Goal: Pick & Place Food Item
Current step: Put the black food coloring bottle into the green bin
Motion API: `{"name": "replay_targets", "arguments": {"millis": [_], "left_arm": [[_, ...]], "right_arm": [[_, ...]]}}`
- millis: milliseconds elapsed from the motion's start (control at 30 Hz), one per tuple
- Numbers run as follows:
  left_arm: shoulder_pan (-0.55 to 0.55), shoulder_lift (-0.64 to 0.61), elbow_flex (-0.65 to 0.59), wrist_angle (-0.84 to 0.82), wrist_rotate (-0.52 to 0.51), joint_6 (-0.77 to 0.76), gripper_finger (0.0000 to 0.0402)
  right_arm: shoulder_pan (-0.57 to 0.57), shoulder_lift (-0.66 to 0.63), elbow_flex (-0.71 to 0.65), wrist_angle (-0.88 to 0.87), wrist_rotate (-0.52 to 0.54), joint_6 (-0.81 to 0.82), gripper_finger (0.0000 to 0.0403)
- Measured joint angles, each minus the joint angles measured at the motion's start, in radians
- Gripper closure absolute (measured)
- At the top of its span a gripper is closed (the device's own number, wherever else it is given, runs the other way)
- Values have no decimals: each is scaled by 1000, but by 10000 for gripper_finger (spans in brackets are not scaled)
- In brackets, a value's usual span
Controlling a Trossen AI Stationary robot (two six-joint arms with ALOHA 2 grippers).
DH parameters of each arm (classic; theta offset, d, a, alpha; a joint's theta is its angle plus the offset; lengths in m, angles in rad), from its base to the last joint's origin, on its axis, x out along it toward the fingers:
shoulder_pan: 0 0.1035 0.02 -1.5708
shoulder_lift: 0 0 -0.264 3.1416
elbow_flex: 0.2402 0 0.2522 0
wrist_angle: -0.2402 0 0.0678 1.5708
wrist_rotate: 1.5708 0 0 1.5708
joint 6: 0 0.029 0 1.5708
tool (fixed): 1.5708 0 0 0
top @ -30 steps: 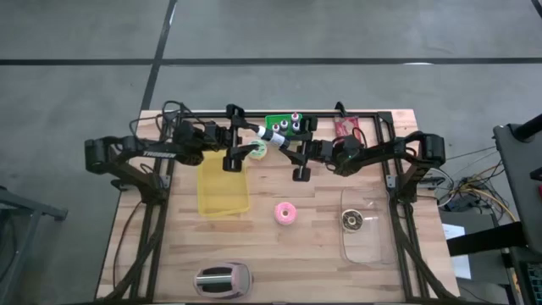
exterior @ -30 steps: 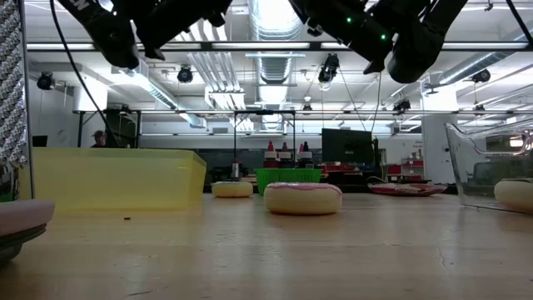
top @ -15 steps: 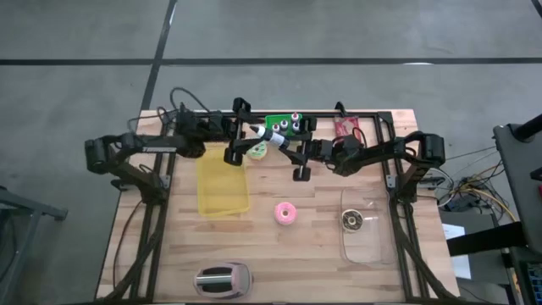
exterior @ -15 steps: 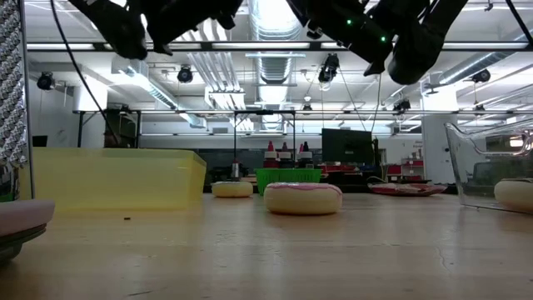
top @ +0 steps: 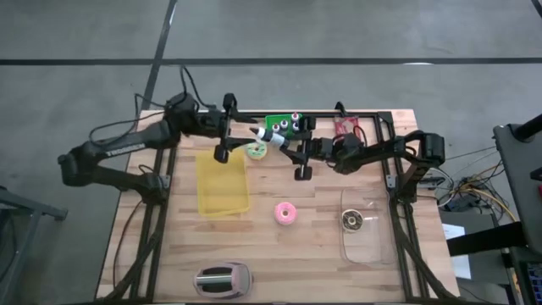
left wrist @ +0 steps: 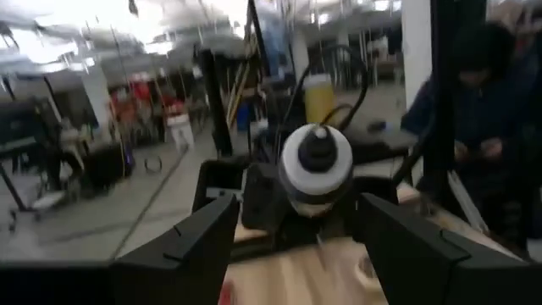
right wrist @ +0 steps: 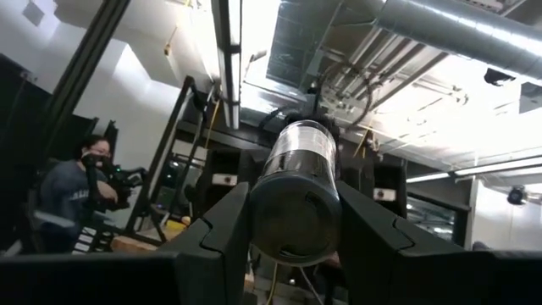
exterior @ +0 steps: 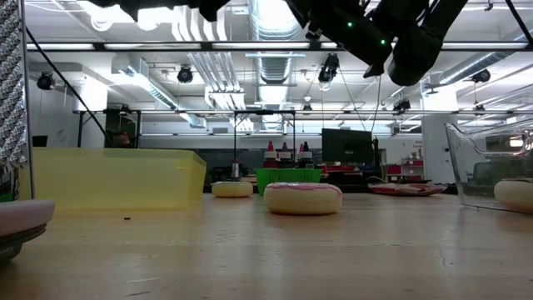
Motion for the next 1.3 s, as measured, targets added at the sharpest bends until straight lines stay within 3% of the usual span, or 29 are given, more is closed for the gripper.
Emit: {"name": "replay_targets", "arguments": {"millis": [100,300,800,1033,1300], "left_arm": [[-3,-2,65,-139,-32,40,152],[-3,21,131,-242,-44,81,152],[-5,37,159,-248,-8,85,159],[-6,40,208,-395,10,127,188],[-6,40,209,-389,5,137,191]], "right_arm": [[-2,0,0,-17,1,5,273],[-5,0,1,-27,1,10,273],[-6,0,4,-49,4,15,273],[-9,0,4,-49,4,21,275],[-14,0,4,-49,4,24,275]]}}
